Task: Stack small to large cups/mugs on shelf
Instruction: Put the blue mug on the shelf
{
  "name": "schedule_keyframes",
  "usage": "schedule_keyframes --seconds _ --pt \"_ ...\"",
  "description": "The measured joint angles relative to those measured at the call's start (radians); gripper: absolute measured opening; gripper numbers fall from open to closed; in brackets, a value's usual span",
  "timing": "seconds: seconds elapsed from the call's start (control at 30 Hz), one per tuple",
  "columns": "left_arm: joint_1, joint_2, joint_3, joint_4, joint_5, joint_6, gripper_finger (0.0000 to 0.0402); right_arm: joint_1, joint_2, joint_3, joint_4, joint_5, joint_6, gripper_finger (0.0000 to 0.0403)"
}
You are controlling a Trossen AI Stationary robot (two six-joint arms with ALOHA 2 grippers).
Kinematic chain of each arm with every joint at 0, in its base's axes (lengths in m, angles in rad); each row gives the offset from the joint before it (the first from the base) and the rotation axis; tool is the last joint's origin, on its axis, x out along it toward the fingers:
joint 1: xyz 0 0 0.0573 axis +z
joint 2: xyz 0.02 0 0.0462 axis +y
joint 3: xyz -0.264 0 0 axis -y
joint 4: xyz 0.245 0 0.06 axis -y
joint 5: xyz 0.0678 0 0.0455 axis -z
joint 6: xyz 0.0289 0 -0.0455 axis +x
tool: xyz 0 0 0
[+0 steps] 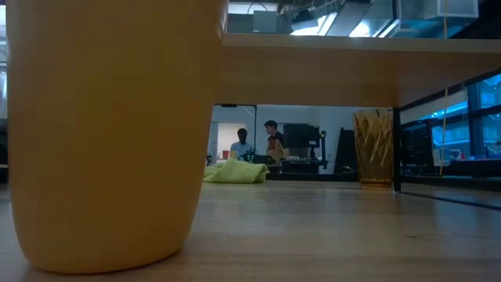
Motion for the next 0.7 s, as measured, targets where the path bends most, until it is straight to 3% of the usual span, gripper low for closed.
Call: schedule_keyframes --seconds 0.13,0.43,0.6,0.7 --pt "-0.039 0.0 -0.033 -0.015 0.041 -0.05 0.007 0.009 0.0 0.0 0.005 0.05 -0.001 0.02" --pt "-0.068 0.0 -0.036 -0.012 -0.018 -0.033 0.0119 0.006 -0.001 0.0 0.041 0.11 0.078 0.02" --pt "-0.032 0.0 -0.036 -0.014 -0.095 -0.232 0.0135 0.005 -0.001 0.0 0.041 0.134 0.081 0.02" --pt "0.02 -0.003 -0.042 -0.013 -0.106 -0.426 0.0136 0.005 -0.001 0.002 0.038 0.219 0.056 0.02"
